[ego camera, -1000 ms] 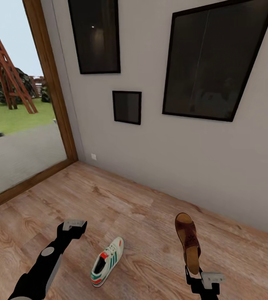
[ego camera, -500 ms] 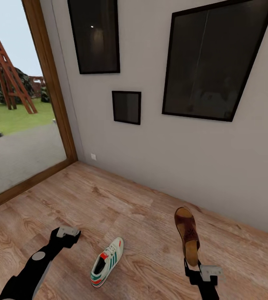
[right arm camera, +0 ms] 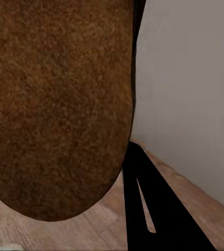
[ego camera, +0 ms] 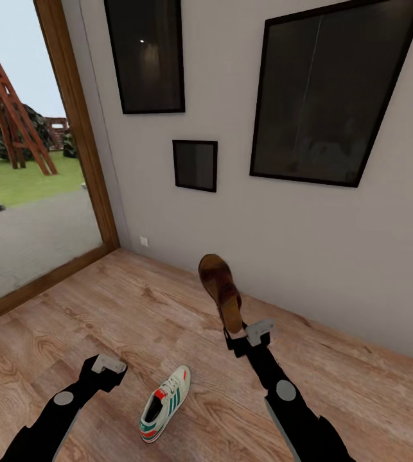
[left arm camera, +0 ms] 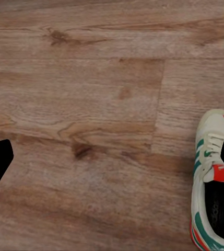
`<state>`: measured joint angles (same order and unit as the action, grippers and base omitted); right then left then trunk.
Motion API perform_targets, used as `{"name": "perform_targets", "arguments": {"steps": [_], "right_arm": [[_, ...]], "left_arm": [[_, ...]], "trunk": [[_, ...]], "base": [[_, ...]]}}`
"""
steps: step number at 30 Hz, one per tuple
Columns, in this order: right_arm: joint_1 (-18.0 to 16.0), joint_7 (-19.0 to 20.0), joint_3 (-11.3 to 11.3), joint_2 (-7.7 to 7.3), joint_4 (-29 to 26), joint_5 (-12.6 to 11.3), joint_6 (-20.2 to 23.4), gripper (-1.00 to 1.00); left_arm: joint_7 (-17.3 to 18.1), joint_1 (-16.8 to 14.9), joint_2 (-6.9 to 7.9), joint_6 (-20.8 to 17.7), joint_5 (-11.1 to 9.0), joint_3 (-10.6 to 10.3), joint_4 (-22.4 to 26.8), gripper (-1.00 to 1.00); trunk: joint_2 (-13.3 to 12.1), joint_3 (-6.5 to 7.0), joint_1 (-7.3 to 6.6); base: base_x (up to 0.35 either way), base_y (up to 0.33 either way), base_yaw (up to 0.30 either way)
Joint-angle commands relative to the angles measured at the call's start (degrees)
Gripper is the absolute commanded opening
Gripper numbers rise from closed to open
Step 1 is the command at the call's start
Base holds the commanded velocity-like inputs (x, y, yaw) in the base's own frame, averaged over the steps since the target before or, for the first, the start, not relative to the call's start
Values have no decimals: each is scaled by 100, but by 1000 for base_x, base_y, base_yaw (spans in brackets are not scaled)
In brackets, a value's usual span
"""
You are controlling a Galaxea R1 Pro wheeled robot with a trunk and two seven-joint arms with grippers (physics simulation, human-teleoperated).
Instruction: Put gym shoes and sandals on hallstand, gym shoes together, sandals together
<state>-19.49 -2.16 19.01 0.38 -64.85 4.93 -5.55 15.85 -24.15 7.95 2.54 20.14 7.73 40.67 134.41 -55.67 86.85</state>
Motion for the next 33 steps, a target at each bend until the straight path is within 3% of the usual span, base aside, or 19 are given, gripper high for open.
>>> {"name": "perform_targets", "arguments": {"steps": [1, 4, 7, 8, 17, 21, 28, 33], "right_arm": [[-2, 107, 46, -3, -136, 11, 200, -100], [-2, 695, 176, 2, -765, 7, 931, -100], [-2, 1539, 246, 0, -1679, 5, 1777, -100], [-2, 1617, 252, -1, -1790, 3, 1859, -100], [-2, 1764, 249, -24, -1977, -30, 1997, -100], [-2, 2006, 243, -54, -1996, -229, 2010, -100], [-2, 2084, 243, -49, -1996, -275, 2021, -100], [-2, 2087, 190, -47, -1990, -275, 2022, -100]], "left_arm": [[37, -2, -2, 22, 59, 32, 3, 100], [34, -2, 2, 14, 61, 34, 2, 100], [32, -2, -3, 4, 60, 31, 2, 100], [32, -2, -6, 3, 60, 33, 2, 100], [32, -2, -19, 1, 60, 43, 2, 100], [32, -2, -42, 1, 60, 40, 2, 100], [32, -2, -48, -7, 64, 31, 2, 100], [32, -2, -55, -8, 66, 28, 8, 100]], "trunk": [[1, -6, 0], [1, -6, 0], [41, -24, 22], [82, -41, 43], [442, -203, 241], [603, -275, 329], [883, -401, 482], [890, -511, 495]], "base": [[0, 0, 0], [0, 0, 0], [0, 0, 0], [0, 0, 0], [0, 0, 0], [0, 0, 0], [0, 0, 0], [0, 0, 0]]}}
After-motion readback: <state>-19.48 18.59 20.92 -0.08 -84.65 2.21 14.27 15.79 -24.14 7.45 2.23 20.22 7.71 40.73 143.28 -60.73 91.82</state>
